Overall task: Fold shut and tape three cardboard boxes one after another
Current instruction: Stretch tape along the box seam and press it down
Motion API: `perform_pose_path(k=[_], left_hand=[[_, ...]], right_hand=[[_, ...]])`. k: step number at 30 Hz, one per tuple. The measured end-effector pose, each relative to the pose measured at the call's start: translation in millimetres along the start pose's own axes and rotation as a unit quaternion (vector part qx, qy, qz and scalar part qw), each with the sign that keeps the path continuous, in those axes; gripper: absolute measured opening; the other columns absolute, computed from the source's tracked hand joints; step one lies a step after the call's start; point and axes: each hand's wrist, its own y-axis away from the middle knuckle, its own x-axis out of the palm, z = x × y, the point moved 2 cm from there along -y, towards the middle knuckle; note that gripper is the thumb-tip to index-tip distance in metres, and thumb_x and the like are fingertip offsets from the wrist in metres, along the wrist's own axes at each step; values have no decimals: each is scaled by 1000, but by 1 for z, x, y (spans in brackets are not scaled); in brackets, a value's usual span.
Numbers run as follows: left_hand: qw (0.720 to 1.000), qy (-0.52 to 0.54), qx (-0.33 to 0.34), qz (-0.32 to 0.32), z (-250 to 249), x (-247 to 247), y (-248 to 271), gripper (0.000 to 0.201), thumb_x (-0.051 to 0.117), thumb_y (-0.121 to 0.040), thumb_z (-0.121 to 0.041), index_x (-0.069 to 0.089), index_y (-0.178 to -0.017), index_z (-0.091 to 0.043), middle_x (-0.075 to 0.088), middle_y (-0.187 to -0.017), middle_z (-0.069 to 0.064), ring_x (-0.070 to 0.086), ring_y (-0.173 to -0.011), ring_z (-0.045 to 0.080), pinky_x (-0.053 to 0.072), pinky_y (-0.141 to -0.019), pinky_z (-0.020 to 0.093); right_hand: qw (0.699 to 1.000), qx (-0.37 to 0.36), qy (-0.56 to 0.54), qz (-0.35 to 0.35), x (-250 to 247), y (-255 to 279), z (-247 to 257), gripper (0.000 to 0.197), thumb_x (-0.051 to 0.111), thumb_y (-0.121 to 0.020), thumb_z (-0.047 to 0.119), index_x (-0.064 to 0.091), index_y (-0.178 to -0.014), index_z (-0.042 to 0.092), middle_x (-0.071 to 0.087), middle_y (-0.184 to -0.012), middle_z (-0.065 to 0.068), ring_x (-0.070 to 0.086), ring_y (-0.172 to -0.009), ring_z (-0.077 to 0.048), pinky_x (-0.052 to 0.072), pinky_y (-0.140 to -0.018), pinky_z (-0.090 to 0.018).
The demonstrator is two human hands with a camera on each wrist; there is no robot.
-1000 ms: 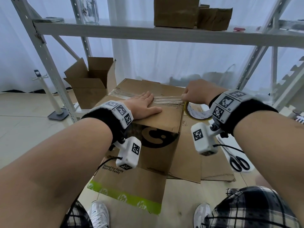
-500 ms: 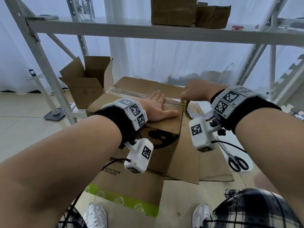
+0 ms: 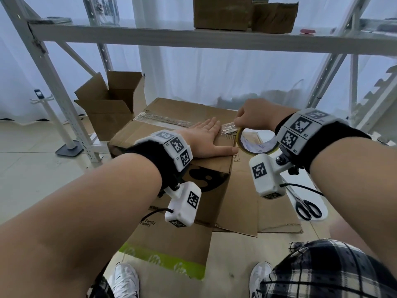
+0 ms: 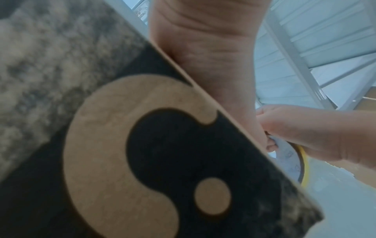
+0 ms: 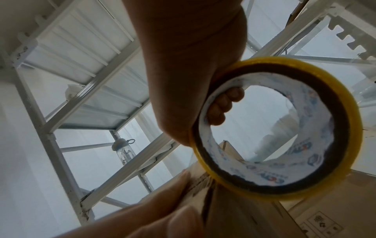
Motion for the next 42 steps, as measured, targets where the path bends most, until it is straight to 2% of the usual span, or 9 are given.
perform_pose_path(k=[6, 12, 18, 22, 28, 34, 37, 39, 42], left_hand=[[1000, 9, 0, -3, -1, 1, -1, 100, 32, -84, -75, -11, -151, -15, -15, -159, 2, -10, -147, 14, -6, -116, 29], [1000, -10, -4, 4, -2, 1, -2, 99, 29, -84, -76, -9, -152, -14, -15, -159, 4, -10, -147, 15, -5, -118, 32], [998, -53, -39, 13, -16, 2, -17, 109, 31, -79, -83, -9, -152, -13, -15, -159, 5, -11, -147, 19, -5, -118, 43], [998, -51, -23, 14, -17, -1, -20, 96, 36, -87, -67, -8, -152, -14, -15, -160, 4, -11, -147, 18, -5, -119, 45], [996, -65, 49, 42, -9, -11, -16, 78, 37, -97, -47, -8, -152, -15, -13, -160, 3, -12, -146, 15, -3, -119, 37], [992, -93, 76, 31, -7, -11, -8, 71, 35, -99, -40, -5, -153, -16, -8, -161, 2, -8, -147, 16, 0, -119, 35], [990, -104, 91, 20, -2, -14, 0, 65, 34, -100, -32, -1, -153, -22, -4, -161, 0, -2, -148, 16, 2, -119, 35], [990, -106, 97, 14, 5, -13, 7, 62, 34, -100, -30, 0, -152, -32, -4, -161, 0, -2, -148, 18, 4, -120, 41], [994, -84, 68, -25, 17, -5, 21, 60, 34, -100, -44, -1, -148, -48, -8, -161, 0, -3, -148, 22, 5, -118, 52]], right_hand=[[998, -10, 61, -25, -14, 4, 10, 22, 51, -83, 22, 67, -93, 12, 67, -90, -5, 61, -86, -25, 53, -81, -40], [999, 5, 37, -13, 16, 11, -7, 31, 51, -88, 34, 67, -107, 15, 66, -108, -4, 60, -97, -23, 51, -87, -40], [999, 14, -43, -30, 28, 17, -17, 30, 50, -89, 26, 66, -110, 12, 64, -117, -6, 57, -106, -25, 47, -89, -37], [993, 25, -103, -51, 24, 21, -24, 27, 54, -87, 21, 67, -105, 6, 66, -112, -11, 57, -98, -24, 44, -80, -33], [993, 47, -112, 8, 26, 24, -13, 50, 51, -92, 26, 43, -138, 6, 48, -140, -14, 46, -125, -28, 37, -99, -34], [987, 64, -150, 2, 25, 34, -8, 46, 54, -91, 24, 48, -131, 4, 52, -132, -15, 51, -116, -28, 42, -95, -35], [981, 70, -179, 26, 26, 37, -5, 49, 55, -91, 30, 47, -134, 7, 50, -133, -13, 51, -112, -26, 43, -99, -39], [978, 62, -194, 45, 28, 39, -2, 54, 55, -92, 37, 43, -139, 12, 46, -139, -11, 48, -113, -24, 42, -95, -36], [976, 68, -205, 40, 32, 40, -5, 67, 55, -89, 53, 41, -142, 17, 43, -143, -8, 45, -123, -24, 40, -93, -34]])
